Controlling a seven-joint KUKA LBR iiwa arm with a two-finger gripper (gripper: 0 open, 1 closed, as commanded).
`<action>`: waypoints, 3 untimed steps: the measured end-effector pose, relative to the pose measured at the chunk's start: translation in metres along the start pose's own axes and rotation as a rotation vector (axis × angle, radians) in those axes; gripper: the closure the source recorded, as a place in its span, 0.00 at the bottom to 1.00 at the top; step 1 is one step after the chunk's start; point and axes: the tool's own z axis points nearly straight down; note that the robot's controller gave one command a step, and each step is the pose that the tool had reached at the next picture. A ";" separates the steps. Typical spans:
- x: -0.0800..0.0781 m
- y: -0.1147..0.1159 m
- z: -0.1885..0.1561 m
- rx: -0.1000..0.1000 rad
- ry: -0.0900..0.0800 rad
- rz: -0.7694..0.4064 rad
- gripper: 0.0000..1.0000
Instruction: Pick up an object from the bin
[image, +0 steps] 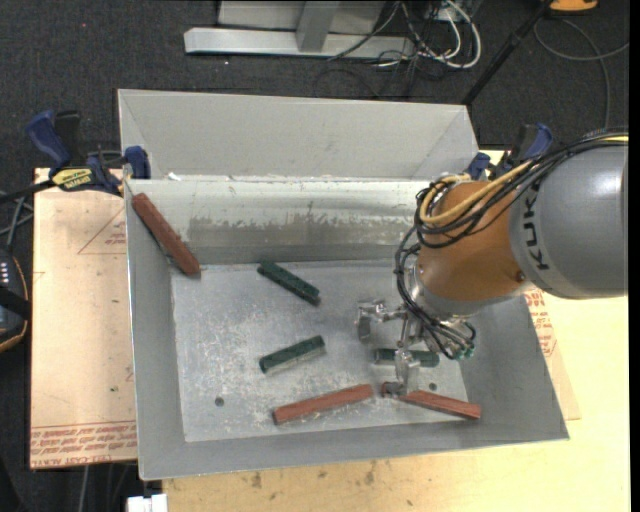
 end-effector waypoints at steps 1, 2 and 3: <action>0.018 -0.007 -0.008 0.002 0.001 0.126 0.00; 0.009 -0.082 0.009 0.002 0.000 -0.162 1.00; 0.009 -0.082 0.009 0.002 0.000 -0.162 1.00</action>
Offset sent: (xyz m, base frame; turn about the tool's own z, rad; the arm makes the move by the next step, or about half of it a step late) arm 0.0136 -0.0819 -0.0088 -0.1650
